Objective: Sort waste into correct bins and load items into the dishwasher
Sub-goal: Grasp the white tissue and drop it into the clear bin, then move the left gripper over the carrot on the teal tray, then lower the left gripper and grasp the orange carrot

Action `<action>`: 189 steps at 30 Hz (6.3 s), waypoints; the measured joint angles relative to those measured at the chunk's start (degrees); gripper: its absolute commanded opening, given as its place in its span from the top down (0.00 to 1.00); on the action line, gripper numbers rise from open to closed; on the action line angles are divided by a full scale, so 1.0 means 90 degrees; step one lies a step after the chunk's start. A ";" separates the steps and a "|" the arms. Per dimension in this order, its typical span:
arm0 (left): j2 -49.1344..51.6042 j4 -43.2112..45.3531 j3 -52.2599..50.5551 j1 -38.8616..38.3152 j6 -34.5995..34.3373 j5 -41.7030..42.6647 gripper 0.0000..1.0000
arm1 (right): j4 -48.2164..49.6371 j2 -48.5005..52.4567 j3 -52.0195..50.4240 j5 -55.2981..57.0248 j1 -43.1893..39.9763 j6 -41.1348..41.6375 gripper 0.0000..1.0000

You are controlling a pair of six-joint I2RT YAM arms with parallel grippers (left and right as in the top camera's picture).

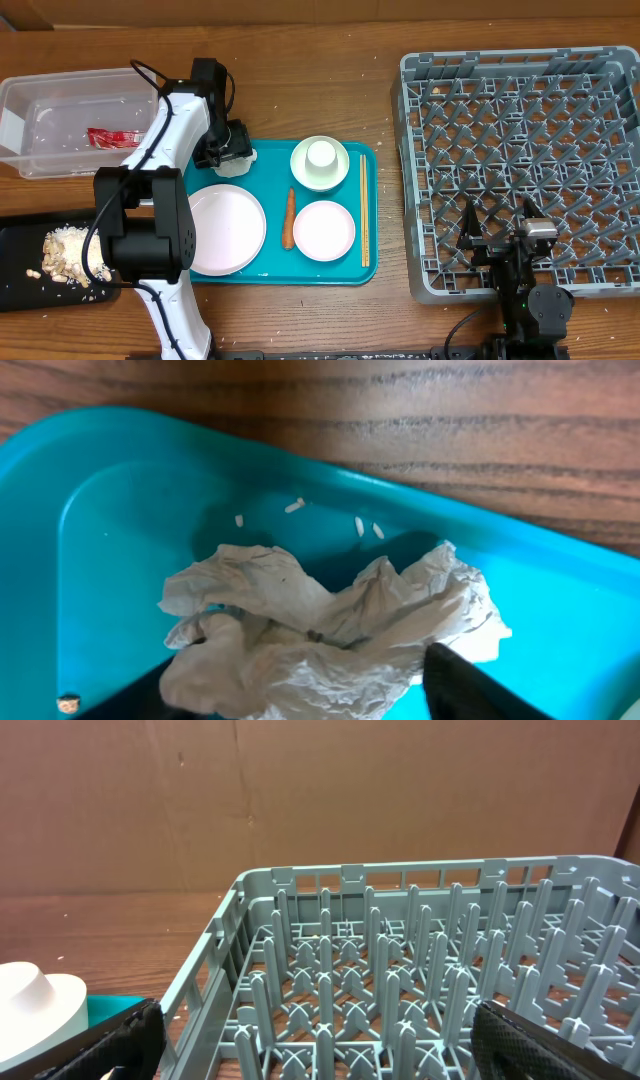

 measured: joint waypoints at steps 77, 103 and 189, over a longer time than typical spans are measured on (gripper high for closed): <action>-0.1115 -0.2756 0.3905 0.0668 -0.0134 0.1307 0.00 | -0.0005 0.0000 0.0000 0.0000 0.0000 0.0002 0.00; -0.0806 -0.1120 0.1486 -0.3089 -0.0211 -0.0170 0.00 | -0.0005 0.0000 0.0000 0.0000 0.0000 0.0000 0.00; -0.1855 -0.0695 -0.1098 -0.1807 -0.0041 0.0374 0.00 | -0.0005 0.0000 0.0000 0.0000 0.0000 0.0002 0.00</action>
